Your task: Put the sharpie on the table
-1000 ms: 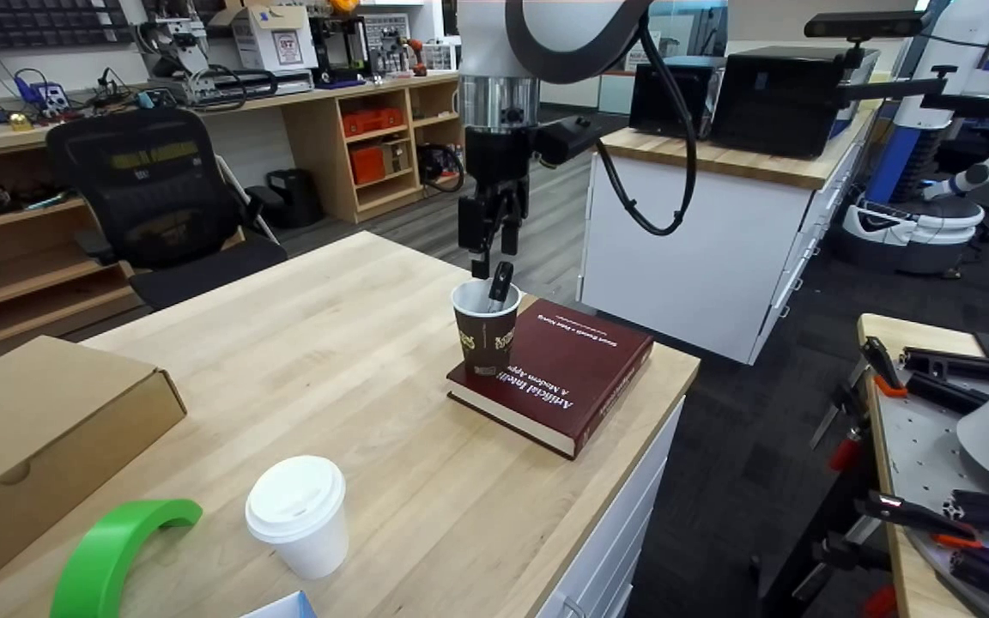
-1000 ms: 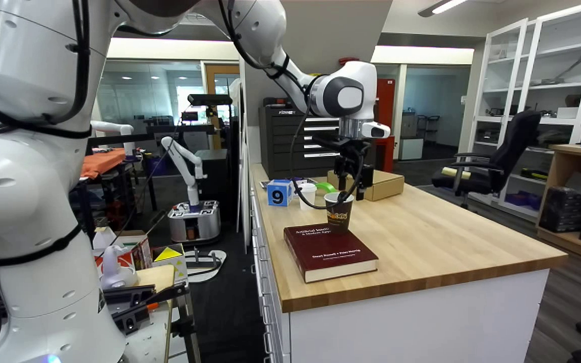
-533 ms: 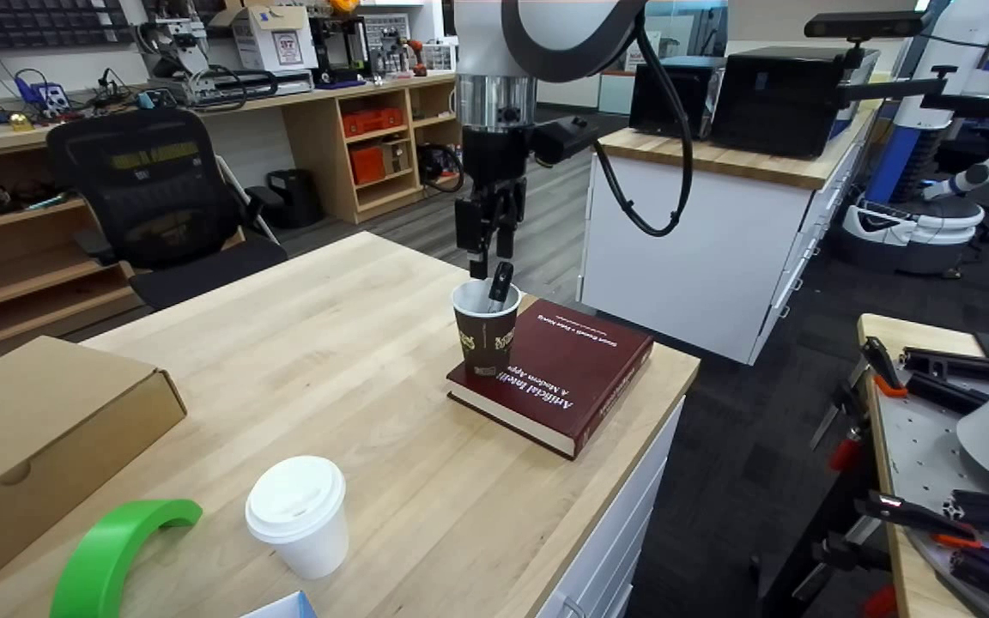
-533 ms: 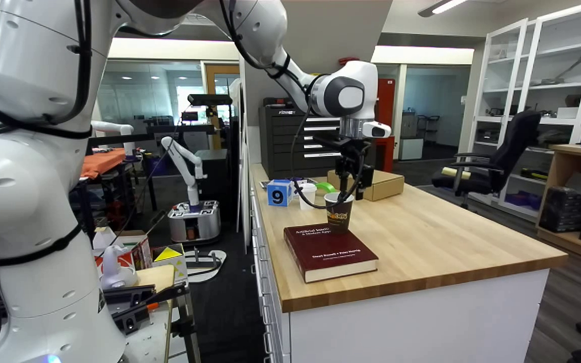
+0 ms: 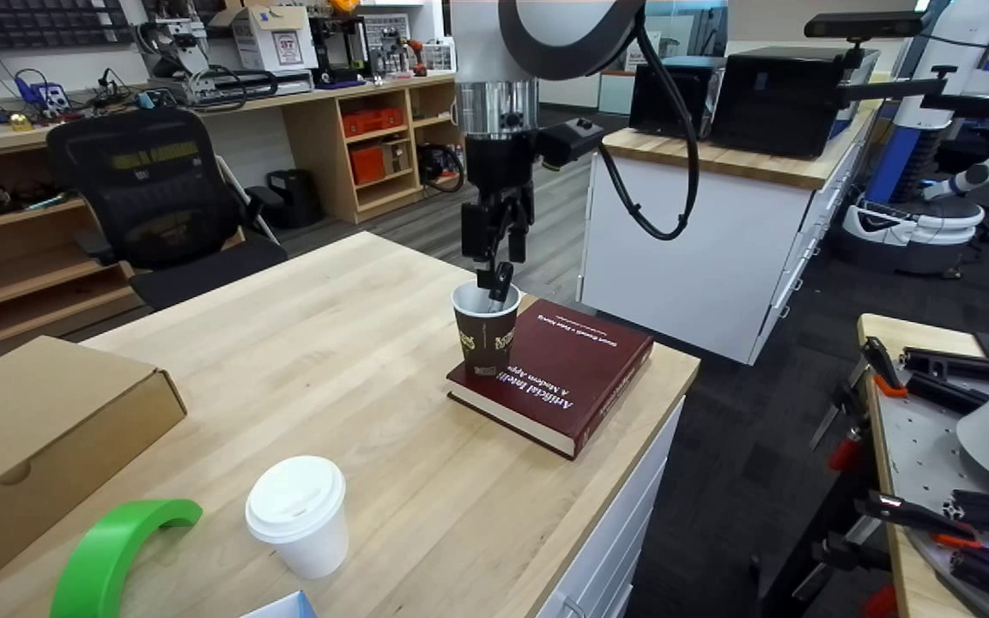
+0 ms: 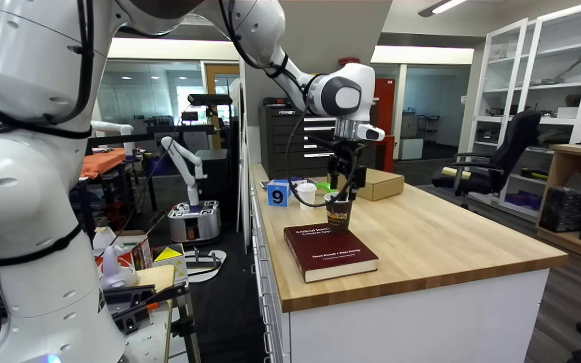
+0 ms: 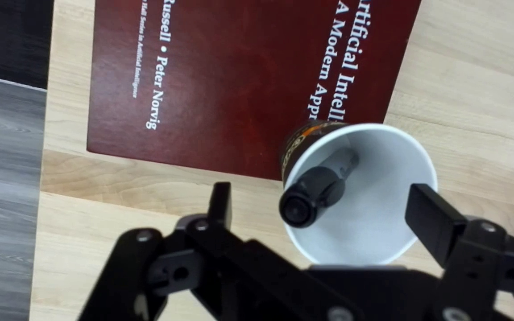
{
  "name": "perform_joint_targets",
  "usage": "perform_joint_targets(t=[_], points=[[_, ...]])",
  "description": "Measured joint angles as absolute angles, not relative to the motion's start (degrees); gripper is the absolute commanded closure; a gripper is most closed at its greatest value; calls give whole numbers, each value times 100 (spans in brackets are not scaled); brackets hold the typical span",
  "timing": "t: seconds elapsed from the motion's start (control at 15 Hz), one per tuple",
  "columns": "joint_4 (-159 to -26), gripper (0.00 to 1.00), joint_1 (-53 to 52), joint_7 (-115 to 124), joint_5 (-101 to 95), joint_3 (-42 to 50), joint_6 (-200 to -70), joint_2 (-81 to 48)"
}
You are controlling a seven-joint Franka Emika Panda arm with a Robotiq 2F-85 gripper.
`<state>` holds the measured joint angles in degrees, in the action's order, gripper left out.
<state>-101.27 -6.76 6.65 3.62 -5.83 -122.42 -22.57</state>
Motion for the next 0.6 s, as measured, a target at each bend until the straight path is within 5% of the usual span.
perform_joint_targets(t=[0.07,0.6], points=[[-10130,25,-679,665,393,-588,-12195,-2257],[-10139,74,-681,665,423,-591,-12167,-2257]])
